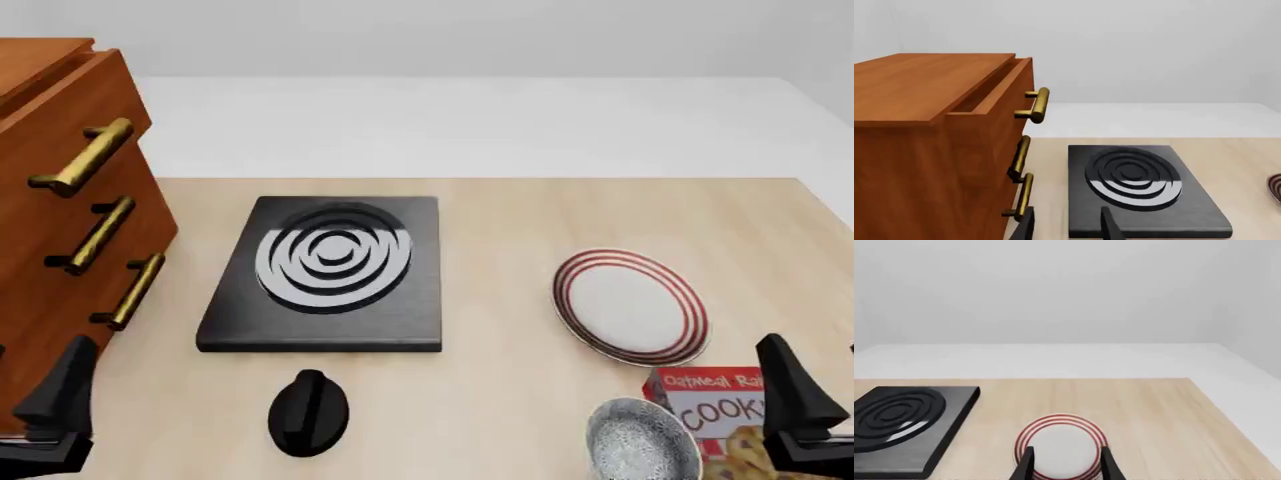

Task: Pick the akita bowl on the ramekin and place it on the plate.

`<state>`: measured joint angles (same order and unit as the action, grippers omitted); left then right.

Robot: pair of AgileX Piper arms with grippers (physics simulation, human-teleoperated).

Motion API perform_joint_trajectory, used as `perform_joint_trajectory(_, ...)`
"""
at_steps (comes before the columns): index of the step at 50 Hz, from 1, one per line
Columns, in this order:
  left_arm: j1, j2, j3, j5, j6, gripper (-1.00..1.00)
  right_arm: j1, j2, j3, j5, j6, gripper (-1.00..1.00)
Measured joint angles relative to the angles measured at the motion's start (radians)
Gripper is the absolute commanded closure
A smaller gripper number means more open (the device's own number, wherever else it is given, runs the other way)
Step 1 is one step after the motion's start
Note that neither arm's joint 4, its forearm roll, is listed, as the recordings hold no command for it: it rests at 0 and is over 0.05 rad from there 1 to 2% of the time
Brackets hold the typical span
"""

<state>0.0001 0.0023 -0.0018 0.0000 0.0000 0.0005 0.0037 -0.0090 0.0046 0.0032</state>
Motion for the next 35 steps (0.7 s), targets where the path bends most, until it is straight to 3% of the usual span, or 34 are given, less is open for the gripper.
perform_joint_trajectory(16, 0.000, 0.002, -0.003, 0.002, 0.000, -1.00, 0.028, 0.085, -0.077, 0.076, -0.021, -1.00)
perform_joint_trajectory(35, 0.000, 0.003, -0.003, 0.001, 0.000, -1.00, 0.162, 0.144, -0.231, 0.355, -0.112, -1.00)
